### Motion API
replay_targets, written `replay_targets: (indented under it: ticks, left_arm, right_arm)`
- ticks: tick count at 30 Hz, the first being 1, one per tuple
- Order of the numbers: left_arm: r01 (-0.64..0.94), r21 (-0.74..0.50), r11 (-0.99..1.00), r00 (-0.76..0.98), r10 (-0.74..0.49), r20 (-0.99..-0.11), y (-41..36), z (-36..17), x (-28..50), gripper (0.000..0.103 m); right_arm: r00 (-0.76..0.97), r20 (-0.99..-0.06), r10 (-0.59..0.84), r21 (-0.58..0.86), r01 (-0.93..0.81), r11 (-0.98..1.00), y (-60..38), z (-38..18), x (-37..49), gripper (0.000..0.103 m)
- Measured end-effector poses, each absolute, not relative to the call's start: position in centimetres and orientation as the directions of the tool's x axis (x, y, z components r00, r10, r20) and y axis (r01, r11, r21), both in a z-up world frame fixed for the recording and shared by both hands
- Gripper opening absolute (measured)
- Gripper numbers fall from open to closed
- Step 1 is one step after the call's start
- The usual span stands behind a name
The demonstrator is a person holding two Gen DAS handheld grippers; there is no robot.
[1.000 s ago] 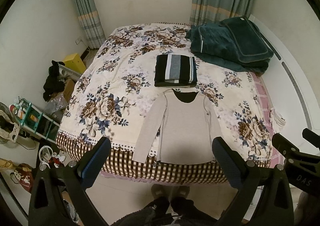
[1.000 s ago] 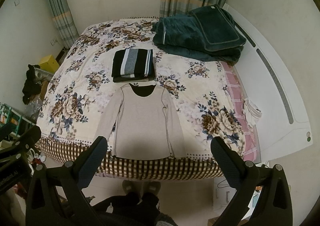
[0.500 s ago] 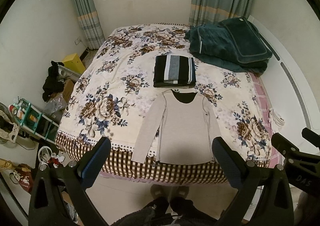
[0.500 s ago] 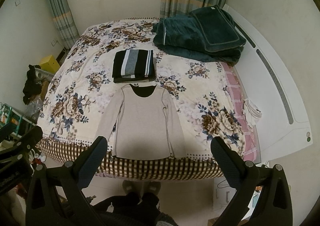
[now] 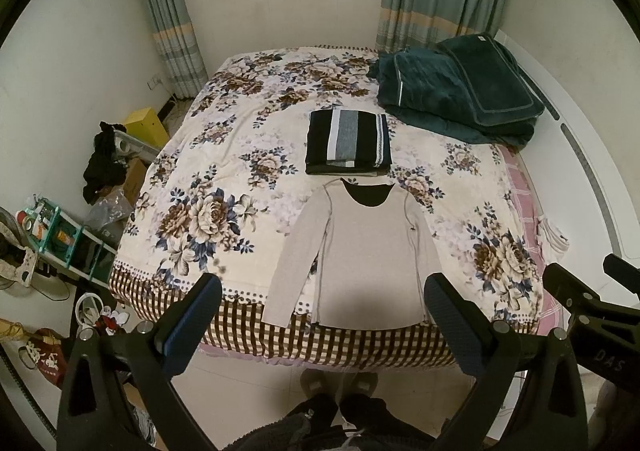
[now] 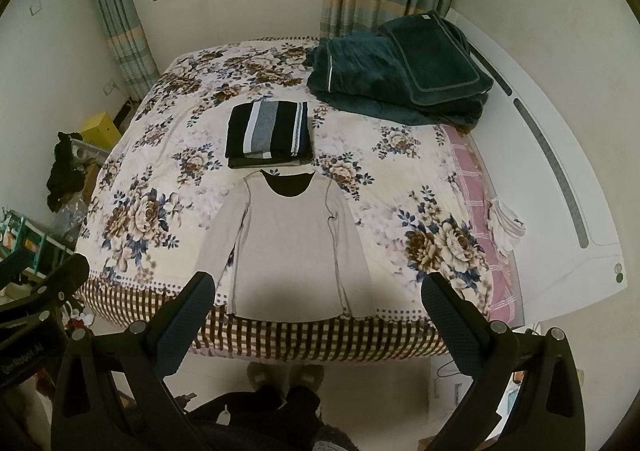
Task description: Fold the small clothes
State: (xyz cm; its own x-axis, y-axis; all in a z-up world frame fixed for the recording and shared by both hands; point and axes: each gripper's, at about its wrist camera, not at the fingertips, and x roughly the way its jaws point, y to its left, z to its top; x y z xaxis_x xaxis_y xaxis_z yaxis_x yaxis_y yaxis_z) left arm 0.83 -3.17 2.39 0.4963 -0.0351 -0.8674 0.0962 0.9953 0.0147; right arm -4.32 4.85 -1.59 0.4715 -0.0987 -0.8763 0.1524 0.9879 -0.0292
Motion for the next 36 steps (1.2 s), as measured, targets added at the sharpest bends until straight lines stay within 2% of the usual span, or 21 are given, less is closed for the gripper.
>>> replay_targets:
  ticks: [6,9,12,15,17,18,19,23,28,31,33,35,36]
  left_arm:
    - [0.064,0.063,0.996,0.542,0.018,-0.840,-4.5,0.7,3.4,0.103]
    - [0.055,0.089,0.995,0.560,0.043,-0.828,-5.0,-2.5,5.7,0.103]
    - [0.062,0.090,0.994,0.521,0.045,-0.853,-4.9,-7.6,8.2,0.103]
    - [0.058,0.113,0.992,0.449,0.075,-0.890,-5.4,-14.0,10.8,0.103]
    - [0.053,0.135,0.989,0.425,0.100,-0.900,-6.2,-17.4,11.9,0.103]
    - [0.051,0.149,0.987,0.414,0.115,-0.903,-6.7,-19.5,12.4,0.103]
    - [0.048,0.163,0.985,0.407,0.130,-0.904,-6.8,-21.2,12.5,0.103]
    - [0.049,0.238,0.970,0.363,0.205,-0.909,-8.0,-29.4,13.6,0.103]
    - [0.021,0.283,0.959,0.231,0.271,-0.935,-7.9,-39.2,13.8,0.103]
    - [-0.003,0.292,0.957,0.144,0.289,-0.946,-7.6,-43.8,13.3,0.103]
    - [-0.013,0.297,0.955,0.119,0.297,-0.947,-7.7,-46.3,12.9,0.103]
    - [-0.024,0.302,0.953,0.106,0.303,-0.947,-7.6,-47.9,12.5,0.103]
    - [-0.034,0.297,0.954,0.101,0.299,-0.949,-7.3,-48.3,12.3,0.103]
  right_arm:
    - [0.448,-0.889,-0.097,0.004,0.219,0.976,4.1,-3.2,-2.2,0.103]
    - [0.415,-0.904,-0.097,0.031,0.292,0.956,0.8,-7.3,-0.2,0.103]
    - [0.347,-0.927,-0.142,0.006,0.391,0.921,-3.2,-12.7,1.6,0.103]
    - [0.255,-0.954,-0.161,-0.018,0.485,0.874,-7.9,-19.7,2.8,0.101]
    - [0.199,-0.973,-0.113,0.009,0.527,0.850,-11.6,-25.5,3.2,0.092]
    - [0.151,-0.985,-0.083,0.016,0.557,0.830,-13.3,-28.7,3.5,0.083]
    - [0.124,-0.992,-0.039,0.040,0.577,0.816,-15.1,-31.8,3.6,0.079]
    - [0.048,-0.989,0.142,0.138,0.666,0.733,-20.9,-45.9,4.2,0.079]
    - [-0.048,-0.956,0.290,0.153,0.762,0.630,-24.7,-62.3,3.7,0.079]
    - [-0.070,-0.925,0.373,0.152,0.832,0.534,-24.6,-68.9,2.2,0.079]
    - [-0.038,-0.903,0.427,0.194,0.853,0.485,-24.3,-71.4,1.5,0.080]
    - [-0.006,-0.905,0.425,0.223,0.845,0.486,-23.7,-72.6,1.5,0.073]
    - [0.018,-0.913,0.407,0.235,0.839,0.490,-23.3,-72.5,1.5,0.050]
